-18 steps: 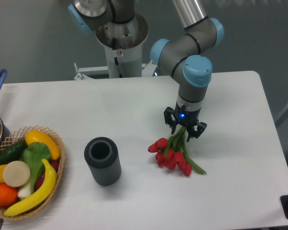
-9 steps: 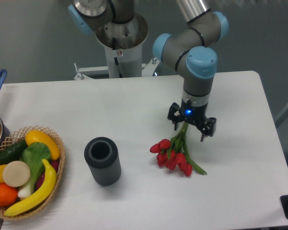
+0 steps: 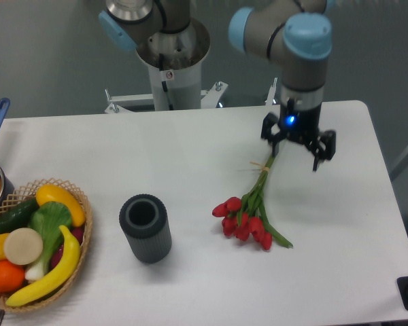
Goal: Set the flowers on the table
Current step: 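Raise the open gripper up away from the tulips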
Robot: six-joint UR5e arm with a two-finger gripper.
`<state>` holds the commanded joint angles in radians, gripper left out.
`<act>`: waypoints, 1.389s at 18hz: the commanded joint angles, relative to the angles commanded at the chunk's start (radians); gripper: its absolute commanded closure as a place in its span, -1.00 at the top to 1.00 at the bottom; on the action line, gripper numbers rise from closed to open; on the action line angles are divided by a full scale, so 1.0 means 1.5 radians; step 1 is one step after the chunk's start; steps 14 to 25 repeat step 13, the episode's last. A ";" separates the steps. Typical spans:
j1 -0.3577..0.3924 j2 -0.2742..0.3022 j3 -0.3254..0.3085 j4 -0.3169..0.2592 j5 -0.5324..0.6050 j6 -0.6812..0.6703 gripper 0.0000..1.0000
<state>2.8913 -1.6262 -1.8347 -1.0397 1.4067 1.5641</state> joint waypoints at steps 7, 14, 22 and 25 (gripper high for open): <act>0.091 0.050 -0.001 -0.066 -0.012 0.174 1.00; 0.123 0.061 -0.006 -0.087 -0.028 0.228 1.00; 0.123 0.061 -0.006 -0.087 -0.028 0.228 1.00; 0.123 0.061 -0.006 -0.087 -0.028 0.228 1.00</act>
